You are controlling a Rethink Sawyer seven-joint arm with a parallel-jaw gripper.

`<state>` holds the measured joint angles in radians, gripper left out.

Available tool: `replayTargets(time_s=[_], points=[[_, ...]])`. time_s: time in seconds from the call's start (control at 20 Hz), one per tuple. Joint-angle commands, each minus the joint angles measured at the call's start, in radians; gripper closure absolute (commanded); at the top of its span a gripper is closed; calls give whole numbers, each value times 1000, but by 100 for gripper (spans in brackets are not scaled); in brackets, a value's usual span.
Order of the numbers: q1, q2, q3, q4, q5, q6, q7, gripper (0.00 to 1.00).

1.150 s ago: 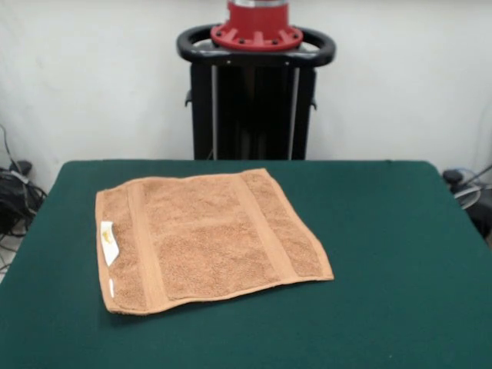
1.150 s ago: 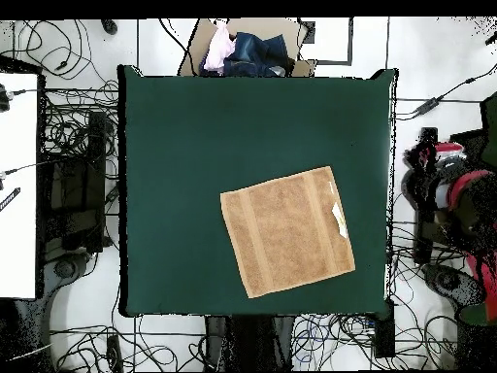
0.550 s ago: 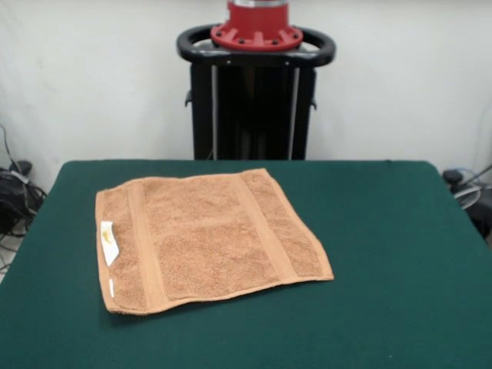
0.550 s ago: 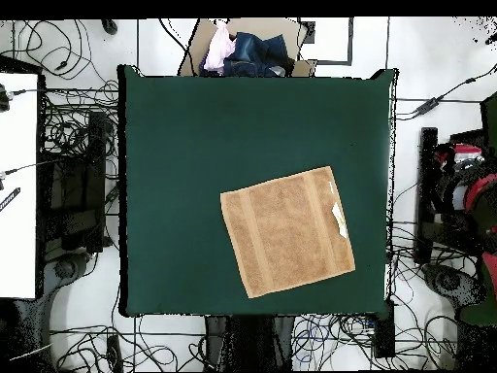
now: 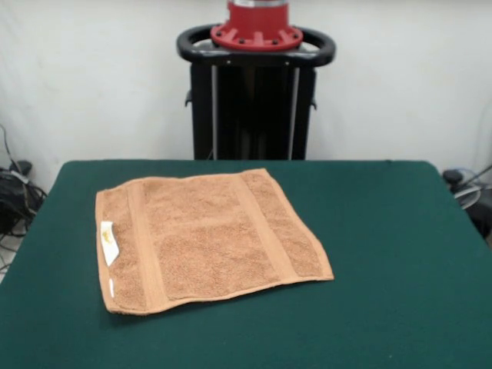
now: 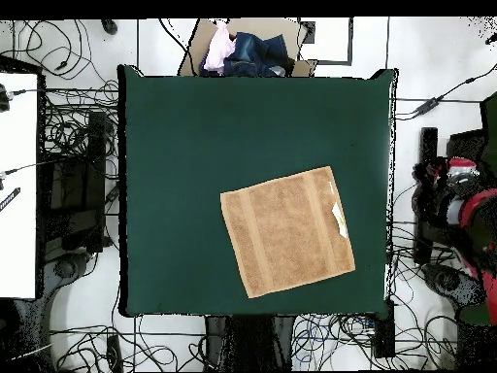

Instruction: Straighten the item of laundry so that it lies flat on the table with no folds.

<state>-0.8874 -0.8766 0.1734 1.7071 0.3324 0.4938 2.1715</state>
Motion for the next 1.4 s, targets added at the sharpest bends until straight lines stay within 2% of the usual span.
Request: replayTargets(time_s=[0.05, 0.55, 0.9, 1.4], points=[[-14, -27, 57, 203, 55, -58, 105, 100], [-100, -5, 158, 239, 69, -138, 64, 100], [-139, 25, 211, 217, 56, -163, 69, 100], [-191, 42, 292, 238, 24, -233, 88, 100]])
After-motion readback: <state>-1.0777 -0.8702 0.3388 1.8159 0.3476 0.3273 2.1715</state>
